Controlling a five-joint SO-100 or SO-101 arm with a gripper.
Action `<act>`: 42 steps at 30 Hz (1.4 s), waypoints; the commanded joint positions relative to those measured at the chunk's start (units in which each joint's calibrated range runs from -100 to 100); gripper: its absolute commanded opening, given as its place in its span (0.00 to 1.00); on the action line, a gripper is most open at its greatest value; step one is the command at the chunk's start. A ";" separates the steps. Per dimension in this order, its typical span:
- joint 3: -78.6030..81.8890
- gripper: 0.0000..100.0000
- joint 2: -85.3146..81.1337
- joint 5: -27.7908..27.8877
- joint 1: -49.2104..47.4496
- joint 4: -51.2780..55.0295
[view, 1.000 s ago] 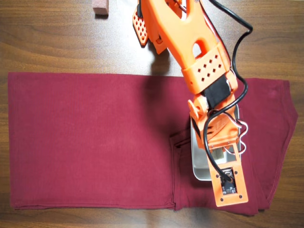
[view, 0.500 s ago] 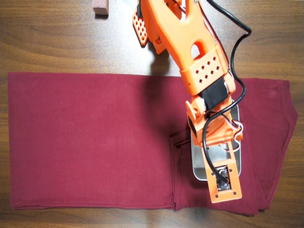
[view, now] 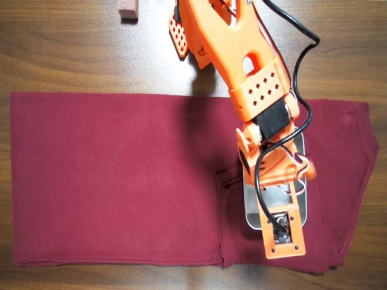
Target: Grab the cube
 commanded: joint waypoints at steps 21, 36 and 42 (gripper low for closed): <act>60.63 0.00 -79.74 11.14 36.38 -17.42; 64.55 0.00 -79.83 8.64 34.07 36.24; 64.55 0.00 -79.83 8.69 34.07 36.24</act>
